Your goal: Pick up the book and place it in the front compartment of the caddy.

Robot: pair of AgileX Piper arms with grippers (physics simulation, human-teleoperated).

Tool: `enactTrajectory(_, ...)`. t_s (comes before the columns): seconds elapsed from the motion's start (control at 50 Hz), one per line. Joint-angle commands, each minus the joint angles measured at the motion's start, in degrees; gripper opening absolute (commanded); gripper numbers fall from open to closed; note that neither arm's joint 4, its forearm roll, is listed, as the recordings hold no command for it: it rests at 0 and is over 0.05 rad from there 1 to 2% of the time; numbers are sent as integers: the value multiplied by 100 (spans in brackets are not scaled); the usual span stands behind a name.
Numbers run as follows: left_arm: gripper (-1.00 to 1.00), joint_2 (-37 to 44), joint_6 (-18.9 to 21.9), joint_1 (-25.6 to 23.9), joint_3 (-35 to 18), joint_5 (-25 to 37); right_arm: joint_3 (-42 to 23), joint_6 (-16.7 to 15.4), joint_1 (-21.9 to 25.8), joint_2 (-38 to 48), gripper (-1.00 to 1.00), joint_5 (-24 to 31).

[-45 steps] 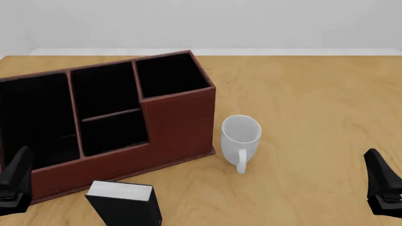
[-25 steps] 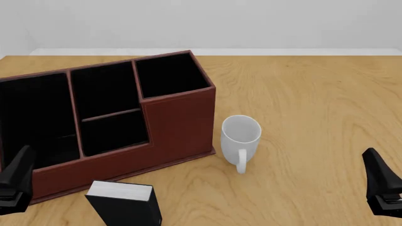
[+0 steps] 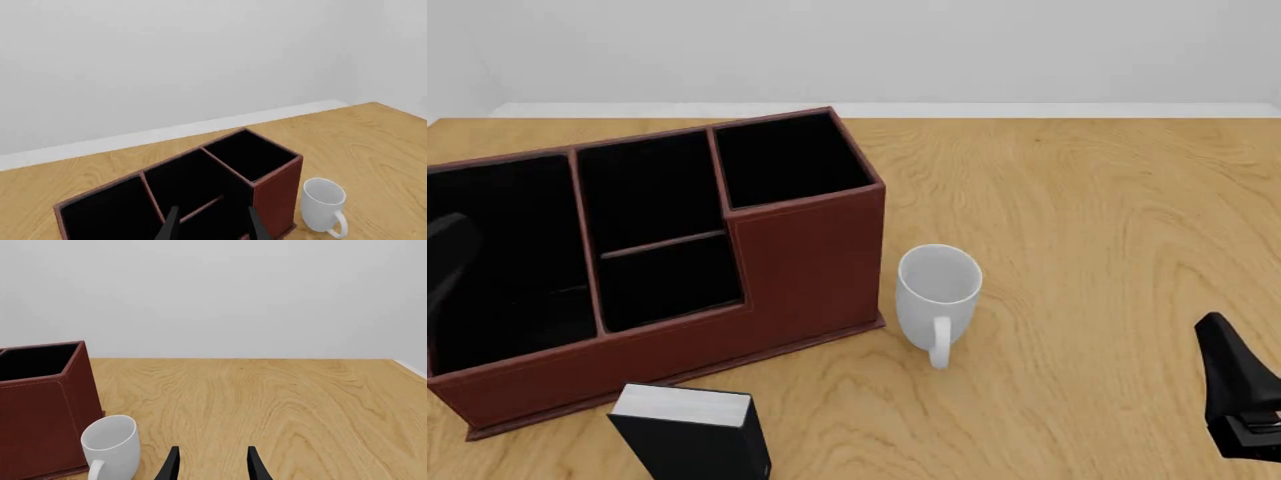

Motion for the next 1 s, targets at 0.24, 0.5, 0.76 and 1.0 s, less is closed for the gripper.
enactTrajectory(0.24, 100, 2435, 1146, -3018, -3854, 3573, 48, -3, 158, 20, 100, -58)
enactTrajectory(0.5, 100, 3730, 1393, -4226, -5168, 5537, 74, -33, 171, 31, 100, -63)
enactTrajectory(0.76, 100, 4409, 2450, -4493, -4236, 5537, 79, -94, 140, 96, 100, -125)
enactTrajectory(1.0, 100, 4568, 2701, -4545, -3799, 5537, 72, -61, 84, 52, 100, -96)
